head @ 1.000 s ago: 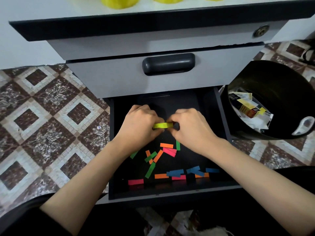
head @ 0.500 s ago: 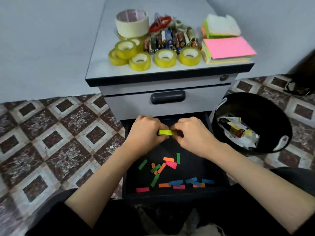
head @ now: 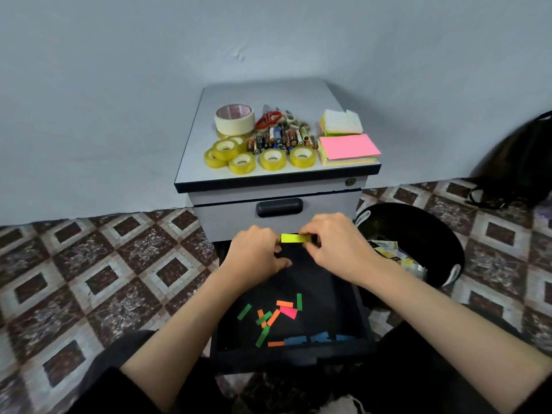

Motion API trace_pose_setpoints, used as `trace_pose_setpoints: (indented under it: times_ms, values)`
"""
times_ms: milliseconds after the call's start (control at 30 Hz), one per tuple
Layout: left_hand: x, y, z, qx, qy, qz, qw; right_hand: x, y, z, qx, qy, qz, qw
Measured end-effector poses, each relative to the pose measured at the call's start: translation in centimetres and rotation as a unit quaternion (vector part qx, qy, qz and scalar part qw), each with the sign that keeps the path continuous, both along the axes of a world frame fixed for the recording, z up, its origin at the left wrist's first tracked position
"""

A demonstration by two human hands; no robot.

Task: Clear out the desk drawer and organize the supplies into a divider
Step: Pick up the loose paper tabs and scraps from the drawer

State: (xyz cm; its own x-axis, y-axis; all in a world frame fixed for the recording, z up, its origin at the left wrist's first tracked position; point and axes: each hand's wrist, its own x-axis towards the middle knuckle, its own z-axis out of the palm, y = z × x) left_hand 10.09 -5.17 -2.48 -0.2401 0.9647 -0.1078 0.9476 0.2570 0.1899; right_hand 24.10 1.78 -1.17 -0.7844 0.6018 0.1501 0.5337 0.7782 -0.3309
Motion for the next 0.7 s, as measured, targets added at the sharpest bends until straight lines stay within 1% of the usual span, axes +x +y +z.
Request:
trace_pose_setpoints:
  times_ms: [133, 267, 333, 533, 700]
  values:
    - [0.1, 0.8, 1.3, 0.004, -0.011, -0.019, 1.000, 1.0, 1.1, 1.4, 0.006, 0.002, -0.023, 1.000]
    - [-0.5, 2.8, 1.7, 0.078, 0.014, -0.043, 0.996, 1.7, 3.9, 3.2, 0.002, 0.014, -0.065, 0.998]
    - [-0.9, 4.0, 1.9, 0.099, 0.036, -0.053, 0.993, 2.0, 5.9, 4.1, 0.002, 0.024, -0.087, 0.996]
    - [-2.1, 6.6, 1.6, 0.073, 0.076, -0.049, 0.993, 1.9, 11.7, 6.1, 0.013, 0.051, -0.131, 0.990]
    - [-2.6, 7.7, 1.8, 0.082, 0.106, -0.037, 0.990, 1.5, 15.5, 6.4, 0.020, 0.038, -0.162, 0.986]
